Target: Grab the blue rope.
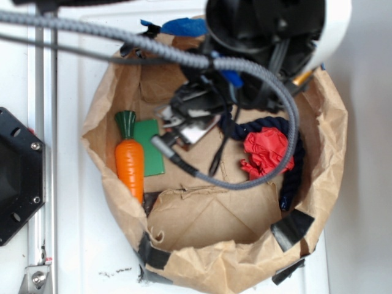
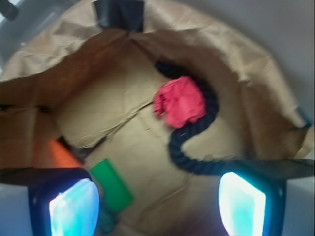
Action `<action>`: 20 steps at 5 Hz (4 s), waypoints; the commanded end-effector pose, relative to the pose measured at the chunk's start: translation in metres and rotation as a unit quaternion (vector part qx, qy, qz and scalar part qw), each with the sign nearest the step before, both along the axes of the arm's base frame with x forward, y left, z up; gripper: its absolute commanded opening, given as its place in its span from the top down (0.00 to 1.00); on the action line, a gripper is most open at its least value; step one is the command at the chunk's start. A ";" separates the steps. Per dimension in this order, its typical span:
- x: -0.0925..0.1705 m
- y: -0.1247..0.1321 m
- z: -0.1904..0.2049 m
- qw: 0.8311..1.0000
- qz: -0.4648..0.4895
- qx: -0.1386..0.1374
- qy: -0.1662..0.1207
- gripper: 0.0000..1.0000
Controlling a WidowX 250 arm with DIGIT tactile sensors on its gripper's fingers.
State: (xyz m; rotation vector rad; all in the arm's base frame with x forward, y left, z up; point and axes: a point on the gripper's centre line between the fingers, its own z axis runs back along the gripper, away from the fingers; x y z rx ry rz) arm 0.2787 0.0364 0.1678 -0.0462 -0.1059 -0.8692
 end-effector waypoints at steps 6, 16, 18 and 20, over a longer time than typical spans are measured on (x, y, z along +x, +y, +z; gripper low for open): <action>0.025 0.003 -0.085 0.998 -0.057 -0.006 -0.014 0.00; 0.038 0.002 -0.127 0.994 -0.101 -0.016 0.028 1.00; 0.022 -0.003 -0.100 0.997 -0.073 0.000 0.012 1.00; -0.007 -0.031 0.001 0.997 0.074 -0.036 -0.008 1.00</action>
